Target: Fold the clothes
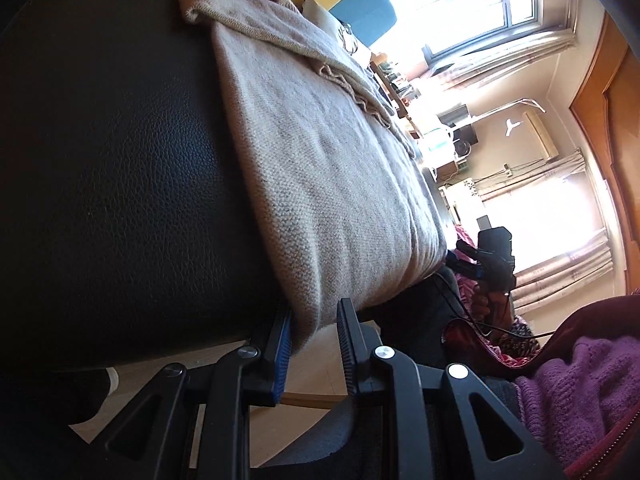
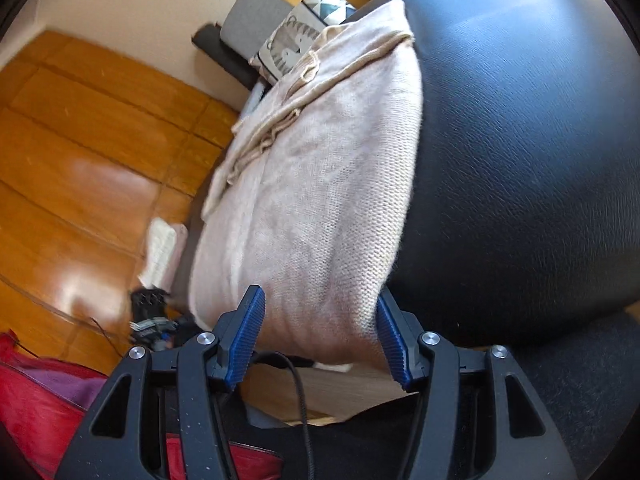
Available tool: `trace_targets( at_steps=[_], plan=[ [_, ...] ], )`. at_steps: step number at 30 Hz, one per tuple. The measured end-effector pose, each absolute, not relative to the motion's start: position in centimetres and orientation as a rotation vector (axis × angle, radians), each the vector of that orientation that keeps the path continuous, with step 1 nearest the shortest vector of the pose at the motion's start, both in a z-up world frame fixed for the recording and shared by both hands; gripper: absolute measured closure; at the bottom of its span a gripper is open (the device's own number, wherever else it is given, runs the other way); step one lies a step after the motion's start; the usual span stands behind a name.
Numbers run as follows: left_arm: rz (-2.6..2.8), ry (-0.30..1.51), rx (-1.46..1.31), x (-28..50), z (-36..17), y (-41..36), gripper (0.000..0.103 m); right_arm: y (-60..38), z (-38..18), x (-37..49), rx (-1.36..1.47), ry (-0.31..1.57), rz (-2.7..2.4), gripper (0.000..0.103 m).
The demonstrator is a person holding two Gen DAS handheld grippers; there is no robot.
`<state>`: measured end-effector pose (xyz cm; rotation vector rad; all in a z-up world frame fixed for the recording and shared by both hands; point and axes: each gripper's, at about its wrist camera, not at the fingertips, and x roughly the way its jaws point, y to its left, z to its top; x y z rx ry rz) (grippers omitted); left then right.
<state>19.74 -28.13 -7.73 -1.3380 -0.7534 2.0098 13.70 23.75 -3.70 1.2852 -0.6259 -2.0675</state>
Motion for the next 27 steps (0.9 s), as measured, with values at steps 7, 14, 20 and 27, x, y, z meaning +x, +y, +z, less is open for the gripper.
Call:
trace_targets(
  at_steps=[7,14,20,27],
  plan=[
    [1.999,-0.743,-1.338,19.9,-7.8,-28.4,0.081,22.7,-3.3,13.4,1.318,-0.466,-2.044,0.045],
    [1.988,-0.606,-1.349,19.4,-7.3,-27.7,0.081,21.8,-4.0,12.6,1.406,-0.33,-1.912,0.045],
    [1.991,-0.558,-1.312,19.5,-6.4,-27.4,0.097,22.7,-4.1,12.8,1.395,-0.442,-1.959,0.096],
    [2.028,-0.651,-1.037,17.0,-1.1,-28.2,0.096,22.0,-1.7,10.7,1.182,-0.665,-1.934,0.096]
  ],
)
